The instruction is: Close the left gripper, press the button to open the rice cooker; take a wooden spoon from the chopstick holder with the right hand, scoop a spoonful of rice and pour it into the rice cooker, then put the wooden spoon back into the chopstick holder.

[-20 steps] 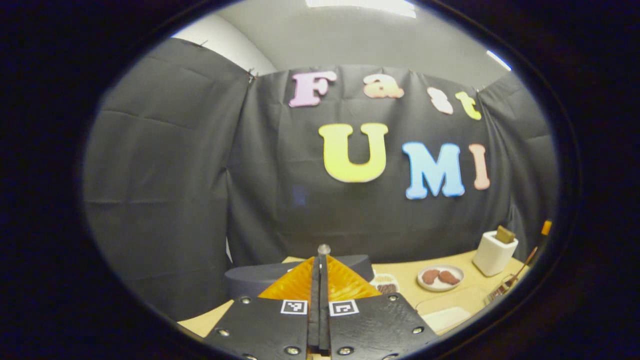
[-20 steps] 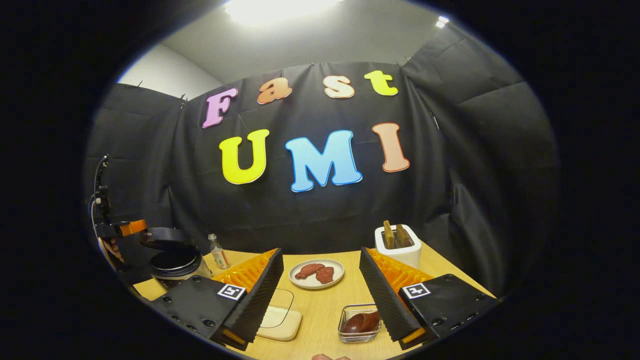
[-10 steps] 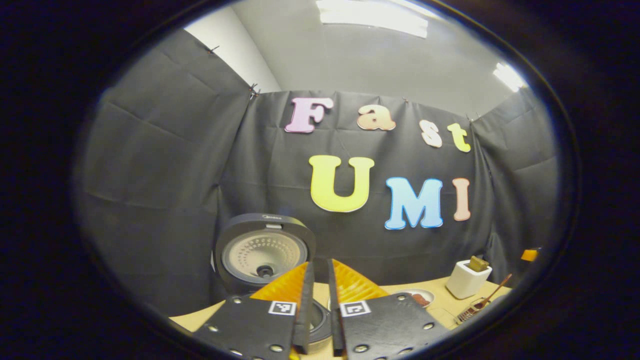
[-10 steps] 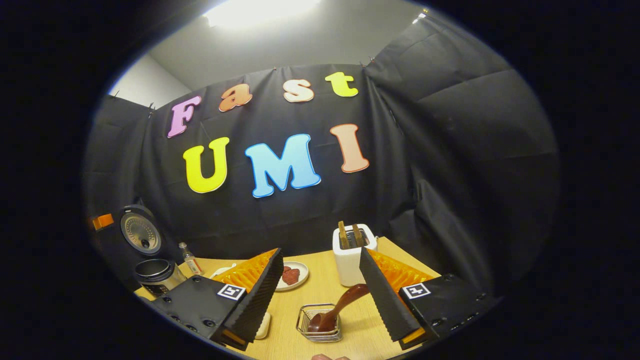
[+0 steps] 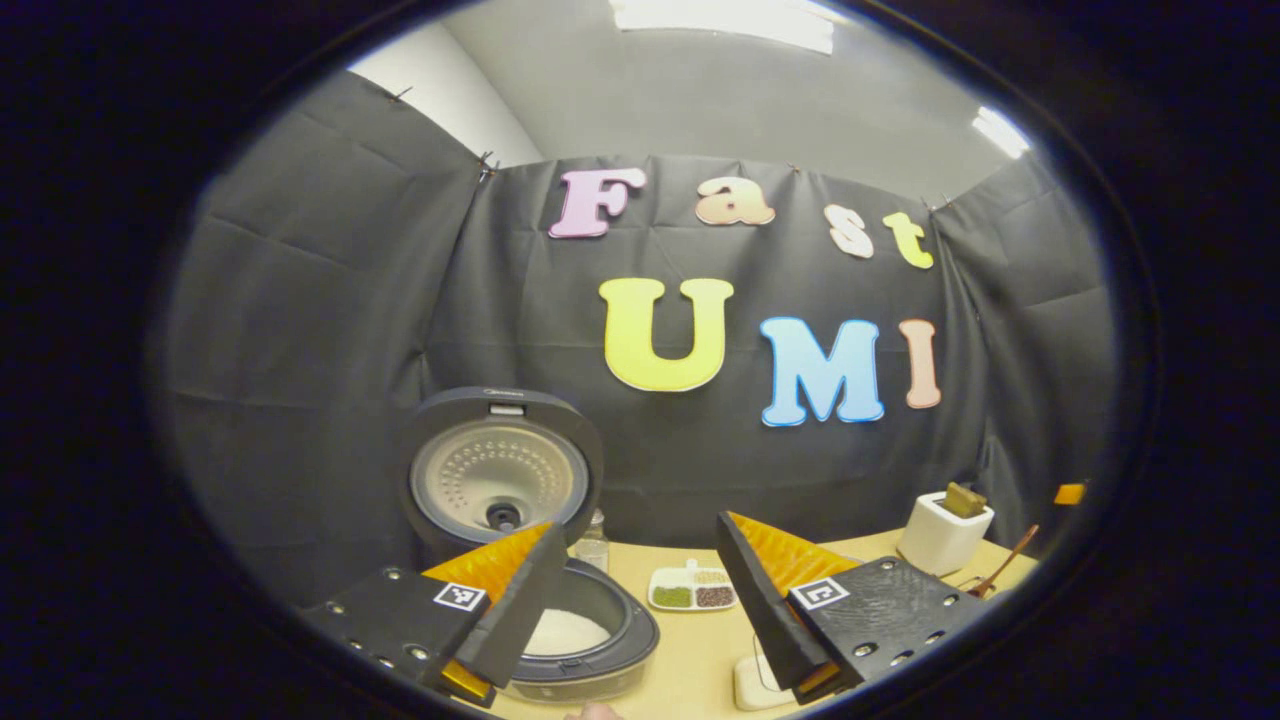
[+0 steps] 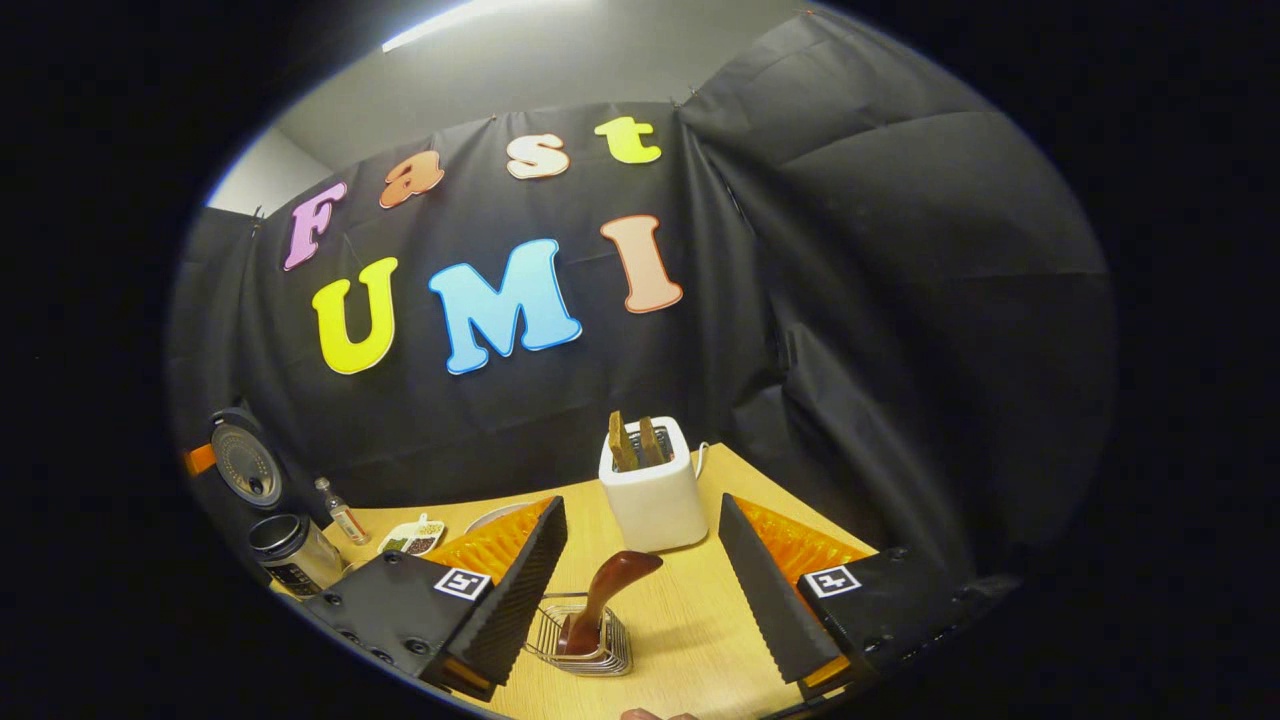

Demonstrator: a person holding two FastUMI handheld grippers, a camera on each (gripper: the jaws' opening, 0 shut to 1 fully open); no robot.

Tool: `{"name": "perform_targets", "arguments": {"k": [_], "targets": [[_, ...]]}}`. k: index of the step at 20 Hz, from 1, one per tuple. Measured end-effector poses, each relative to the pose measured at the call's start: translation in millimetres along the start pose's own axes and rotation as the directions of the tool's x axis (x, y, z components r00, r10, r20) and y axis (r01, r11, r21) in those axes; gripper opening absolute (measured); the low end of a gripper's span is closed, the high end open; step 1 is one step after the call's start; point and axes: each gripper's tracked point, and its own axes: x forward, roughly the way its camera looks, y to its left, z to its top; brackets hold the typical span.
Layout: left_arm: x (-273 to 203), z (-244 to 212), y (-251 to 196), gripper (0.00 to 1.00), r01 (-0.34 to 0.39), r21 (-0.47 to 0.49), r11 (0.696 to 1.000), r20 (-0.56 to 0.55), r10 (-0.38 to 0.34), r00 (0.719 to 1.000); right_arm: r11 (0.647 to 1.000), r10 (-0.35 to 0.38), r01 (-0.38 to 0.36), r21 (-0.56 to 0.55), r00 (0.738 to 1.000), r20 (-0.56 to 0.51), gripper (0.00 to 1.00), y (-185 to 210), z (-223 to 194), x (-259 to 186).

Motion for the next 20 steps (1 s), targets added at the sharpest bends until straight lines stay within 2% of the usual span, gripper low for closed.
{"name": "perform_targets", "arguments": {"k": [6, 10, 15, 18, 19, 20], "targets": [[3, -5, -5, 0.93, -0.004, 0.049, 0.999, -0.011, 0.005, 1.000, 0.998, 0.028, -0.024, 0.056, 0.996, -0.087, 0.98, 1, -42, 27], [3, -12, -2, 0.94, -0.017, 0.071, 0.997, -0.027, 0.019, 0.999, 0.992, 0.071, -0.059, 0.114, 0.991, -0.112, 0.98, 11, -61, 45], [2, -21, -3, 0.94, -0.021, 0.071, 0.997, -0.042, 0.024, 0.999, 0.987, 0.089, -0.071, 0.141, 0.988, -0.124, 0.98, 18, -76, 70], [2, -27, 2, 0.94, -0.035, 0.079, 0.996, -0.048, 0.039, 0.998, 0.977, 0.136, -0.110, 0.182, 0.980, -0.143, 0.98, 32, -86, 83], [2, -30, 3, 0.94, -0.037, 0.076, 0.996, -0.051, 0.041, 0.998, 0.973, 0.153, -0.122, 0.195, 0.976, -0.153, 0.93, 37, -90, 88], [3, -32, 3, 0.94, -0.037, 0.071, 0.997, -0.056, 0.041, 0.998, 0.969, 0.170, -0.135, 0.209, 0.972, -0.160, 0.98, 41, -92, 91]]}}
